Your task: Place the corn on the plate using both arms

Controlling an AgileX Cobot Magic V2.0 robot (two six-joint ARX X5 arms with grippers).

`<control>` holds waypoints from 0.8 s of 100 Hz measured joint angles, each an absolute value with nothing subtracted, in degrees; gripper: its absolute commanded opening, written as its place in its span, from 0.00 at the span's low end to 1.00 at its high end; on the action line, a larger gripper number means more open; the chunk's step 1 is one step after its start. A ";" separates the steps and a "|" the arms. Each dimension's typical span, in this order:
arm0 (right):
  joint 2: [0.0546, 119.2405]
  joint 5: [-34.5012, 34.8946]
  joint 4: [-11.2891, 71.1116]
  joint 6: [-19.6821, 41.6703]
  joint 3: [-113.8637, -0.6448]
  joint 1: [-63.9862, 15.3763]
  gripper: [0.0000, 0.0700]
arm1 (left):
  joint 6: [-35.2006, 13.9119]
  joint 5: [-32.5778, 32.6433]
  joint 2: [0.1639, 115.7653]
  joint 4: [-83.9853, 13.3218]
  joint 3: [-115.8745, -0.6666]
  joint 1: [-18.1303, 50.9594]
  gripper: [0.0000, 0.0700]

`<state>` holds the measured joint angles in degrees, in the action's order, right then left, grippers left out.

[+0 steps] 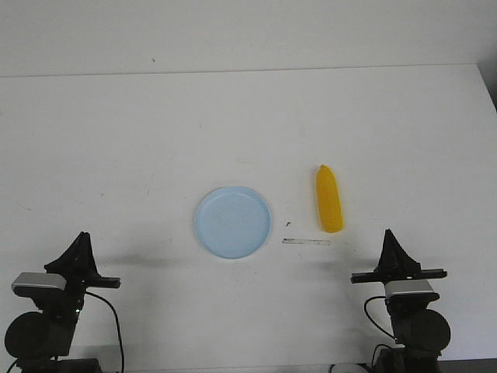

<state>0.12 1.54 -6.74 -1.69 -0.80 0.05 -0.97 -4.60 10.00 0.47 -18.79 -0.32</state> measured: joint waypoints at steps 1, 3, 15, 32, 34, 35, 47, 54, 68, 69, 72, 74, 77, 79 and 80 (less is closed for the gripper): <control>0.12 1.54 -6.74 -1.69 -0.80 0.03 0.01 | -0.97 -4.60 10.00 0.47 -18.79 -0.32 0.01; 0.12 1.54 -6.74 -1.69 -0.80 0.05 0.01 | -0.97 -4.60 10.00 0.47 -18.79 -0.32 0.01; 0.12 0.14 -7.03 -1.80 -0.80 0.03 0.01 | -0.97 -4.60 10.00 0.47 -18.79 -0.32 0.01; 0.12 -2.59 -7.09 0.21 -0.80 0.05 0.01 | -0.97 -4.60 10.00 0.47 -18.79 -0.32 0.01; 0.12 -2.66 -7.07 0.73 -0.80 0.03 0.01 | -0.97 -4.60 10.00 0.47 -18.79 -0.32 0.01; 0.12 -2.70 -7.07 1.02 -0.80 0.03 0.01 | -0.97 -4.60 10.00 0.47 -18.79 -0.32 0.01; 0.12 -2.52 -5.58 2.92 -1.19 0.03 0.01 | -0.97 -4.60 10.00 0.47 -18.79 -0.32 0.01; 0.51 -2.52 -2.74 3.29 -2.68 -0.01 0.01 | -0.97 -4.60 10.00 0.47 -18.79 -0.32 0.01; 3.99 -2.52 0.71 3.40 -9.39 -1.10 0.01 | -0.97 -4.60 10.00 0.47 -18.79 -0.32 0.01; 4.29 -2.55 0.91 3.40 -9.96 -1.21 0.01 | -0.97 -4.60 10.00 0.47 -18.79 -0.32 0.01; 5.41 -2.52 1.26 3.40 -11.73 -1.54 0.01 | -0.97 -4.60 10.00 0.47 -18.79 -0.32 0.01; 6.24 -2.52 1.56 3.42 -12.93 -1.76 0.01 | -0.97 -4.60 10.00 0.47 -18.79 -0.32 0.01; 7.75 -2.52 2.33 3.42 -14.76 -2.11 0.01 | -0.97 -4.60 10.00 0.47 -18.79 -0.32 0.01; 8.88 -2.50 2.81 3.44 -15.90 -2.31 0.01 | -0.97 -4.60 10.00 0.47 -18.79 -0.32 0.01; 9.45 -2.50 3.05 3.46 -16.40 -2.39 0.01 | -0.97 -4.60 10.00 0.47 -18.79 -0.32 0.01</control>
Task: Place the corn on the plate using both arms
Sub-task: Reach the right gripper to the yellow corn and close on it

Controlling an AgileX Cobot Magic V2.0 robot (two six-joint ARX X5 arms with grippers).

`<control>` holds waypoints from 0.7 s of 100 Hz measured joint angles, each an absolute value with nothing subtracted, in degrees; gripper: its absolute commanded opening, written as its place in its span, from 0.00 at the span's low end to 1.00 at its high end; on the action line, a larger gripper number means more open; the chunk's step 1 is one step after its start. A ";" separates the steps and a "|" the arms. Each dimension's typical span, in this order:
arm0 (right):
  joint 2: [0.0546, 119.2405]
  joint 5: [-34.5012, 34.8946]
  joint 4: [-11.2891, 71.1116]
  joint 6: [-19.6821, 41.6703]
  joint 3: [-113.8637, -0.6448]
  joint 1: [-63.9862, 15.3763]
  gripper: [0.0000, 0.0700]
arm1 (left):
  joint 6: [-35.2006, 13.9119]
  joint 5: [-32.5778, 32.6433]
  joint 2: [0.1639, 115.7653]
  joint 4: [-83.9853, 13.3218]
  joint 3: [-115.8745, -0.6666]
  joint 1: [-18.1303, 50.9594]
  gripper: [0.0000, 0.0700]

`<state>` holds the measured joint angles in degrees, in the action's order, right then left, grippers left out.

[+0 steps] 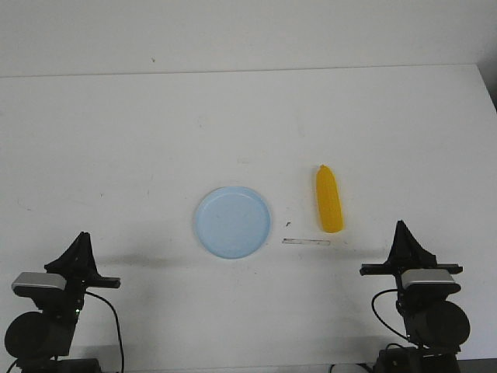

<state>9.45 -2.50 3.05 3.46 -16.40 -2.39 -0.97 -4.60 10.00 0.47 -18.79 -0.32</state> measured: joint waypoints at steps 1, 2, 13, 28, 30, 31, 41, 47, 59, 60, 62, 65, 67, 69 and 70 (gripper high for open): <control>10.04 -2.48 3.33 3.49 -16.91 -2.50 0.01 | -0.97 -4.60 10.00 0.47 -18.79 -0.32 0.01; 10.68 -2.48 3.62 3.51 -17.41 -2.63 0.01 | -0.97 -4.60 10.00 0.47 -18.79 -0.32 0.01; 18.61 -1.48 4.36 4.54 -20.53 -4.21 0.01 | -0.97 -4.60 10.00 0.47 -18.79 -0.32 0.01; 30.39 -1.28 3.53 5.21 -23.03 -8.25 0.01 | -0.97 -4.60 10.00 0.47 -18.79 -0.32 0.01; 32.05 -1.32 3.51 5.26 -23.59 -8.88 0.01 | -0.97 -4.60 10.00 0.47 -18.79 -0.32 0.01; 32.93 -1.34 3.51 5.28 -23.92 -9.23 0.01 | -0.97 -4.60 10.00 0.47 -18.79 -0.32 0.01; 41.67 -1.52 3.33 5.56 -27.62 -12.10 0.01 | -0.97 -4.60 10.00 0.47 -18.79 -0.32 0.01; 46.63 -1.54 3.57 5.82 -30.24 -13.39 0.01 | -0.97 -4.60 10.00 0.47 -18.79 -0.32 0.01; 55.70 -2.04 6.70 6.07 -37.06 -14.57 0.01 | -0.97 -4.60 10.00 0.47 -18.79 -0.32 0.01; 56.38 -2.22 7.11 6.13 -37.67 -14.57 0.01 | -0.95 -4.60 10.00 0.47 -18.79 -0.32 0.01; 57.84 -2.68 8.05 6.35 -38.96 -14.59 0.01 | -0.97 -4.60 10.00 0.47 -18.79 -0.32 0.01; 59.83 -3.57 9.80 6.63 -41.01 -14.59 0.01 | -0.97 -4.60 10.00 0.47 -18.79 -0.32 0.01; 61.14 -4.25 11.14 7.01 -42.37 -14.57 0.01 | -0.95 -4.60 10.00 0.47 -18.79 -0.32 0.01; 62.48 -4.80 12.56 7.35 -43.72 -14.57 0.01 | -0.95 -4.60 10.00 0.47 -18.79 -0.32 0.01; 63.09 -5.04 13.26 7.53 -44.42 -14.59 0.01 | -0.97 -4.60 10.00 0.47 -18.79 -0.32 0.01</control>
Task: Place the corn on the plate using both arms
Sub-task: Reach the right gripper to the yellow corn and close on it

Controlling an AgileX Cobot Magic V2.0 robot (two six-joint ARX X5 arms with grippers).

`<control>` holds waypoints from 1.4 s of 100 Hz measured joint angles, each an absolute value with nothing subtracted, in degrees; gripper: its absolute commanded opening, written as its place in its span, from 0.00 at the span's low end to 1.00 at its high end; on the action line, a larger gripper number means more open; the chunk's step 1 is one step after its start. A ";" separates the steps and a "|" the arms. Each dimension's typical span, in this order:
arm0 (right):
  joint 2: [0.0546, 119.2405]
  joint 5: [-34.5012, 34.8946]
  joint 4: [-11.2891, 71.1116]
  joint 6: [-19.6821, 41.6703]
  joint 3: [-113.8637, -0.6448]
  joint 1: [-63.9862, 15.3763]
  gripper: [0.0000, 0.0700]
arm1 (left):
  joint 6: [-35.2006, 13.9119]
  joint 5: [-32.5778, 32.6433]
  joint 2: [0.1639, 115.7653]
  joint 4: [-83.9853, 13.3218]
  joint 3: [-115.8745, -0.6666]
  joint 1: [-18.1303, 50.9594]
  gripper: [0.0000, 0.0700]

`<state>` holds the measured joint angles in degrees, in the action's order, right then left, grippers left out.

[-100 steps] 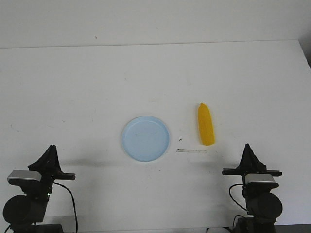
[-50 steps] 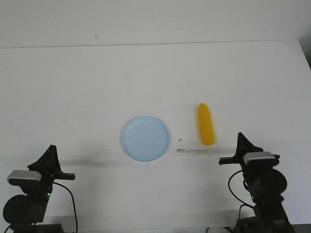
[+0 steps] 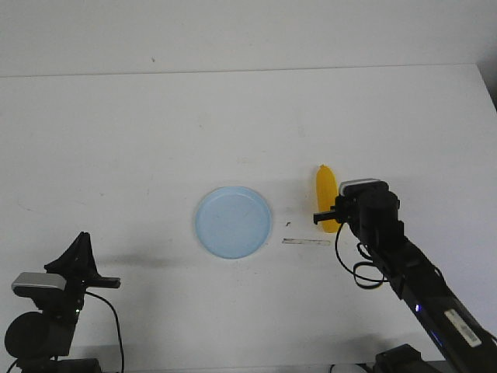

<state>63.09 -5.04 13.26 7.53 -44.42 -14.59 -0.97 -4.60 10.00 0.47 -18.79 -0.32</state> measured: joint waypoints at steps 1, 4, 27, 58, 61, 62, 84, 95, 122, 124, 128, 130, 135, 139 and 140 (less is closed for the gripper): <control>63.70 -5.26 14.00 7.68 -45.10 -14.59 0.01 | -0.97 -4.60 10.00 0.47 -18.79 -0.32 0.01; 65.52 -5.67 16.29 8.12 -47.11 -14.57 0.01 | -0.95 -4.60 10.00 0.47 -18.79 -0.32 0.01; 78.37 -5.98 32.08 10.13 -61.01 -14.57 0.01 | -0.95 -4.60 10.00 0.49 -18.79 -0.32 0.01; 90.11 -5.91 47.20 14.48 -74.32 -14.57 0.74 | -0.95 -4.60 10.00 0.47 -18.79 -0.32 0.01; 90.54 -5.87 47.18 14.70 -74.54 -14.57 0.77 | -0.97 -4.60 10.00 0.47 -18.79 -0.32 0.01; 90.65 -5.87 47.16 14.81 -74.54 -14.57 0.77 | -0.97 -4.60 10.00 0.47 -18.79 -0.32 0.01; 94.45 -5.52 47.81 15.29 -74.54 -14.57 0.78 | -0.97 -4.60 10.00 0.47 -18.79 -0.32 0.01; 96.25 -5.45 47.59 15.31 -74.54 -14.57 0.78 | -0.97 -4.60 10.00 0.47 -18.79 -0.32 0.01; 99.46 -5.28 46.17 15.31 -74.54 -14.57 0.77 | -0.97 -4.60 10.00 0.47 -18.79 -0.32 0.01; 99.55 -5.10 46.02 15.29 -74.54 -14.57 0.77 | -0.97 -4.60 10.00 0.47 -18.79 -0.32 0.01; 99.72 -4.45 45.74 15.29 -74.54 -14.57 0.77 | -0.97 -4.60 10.00 0.47 -18.79 -0.32 0.01; 99.88 -4.12 45.58 15.27 -74.54 -14.57 0.77 | -0.97 -4.60 10.00 0.47 -18.79 -0.32 0.01; 100.25 -3.49 45.36 15.29 -74.54 -14.57 0.74 | -0.97 -4.60 10.00 0.47 -18.79 -0.32 0.01; 100.64 -3.18 45.36 15.27 -74.54 -14.57 0.67 | -0.97 -4.60 10.00 0.47 -18.79 -0.32 0.01; 100.71 -3.20 45.36 15.27 -74.54 -14.57 0.65 | -0.95 -4.60 10.00 0.47 -18.79 -0.32 0.01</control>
<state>100.71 -3.20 45.36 15.27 -74.54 -14.57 -0.95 -4.60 10.00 0.47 -18.79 -0.32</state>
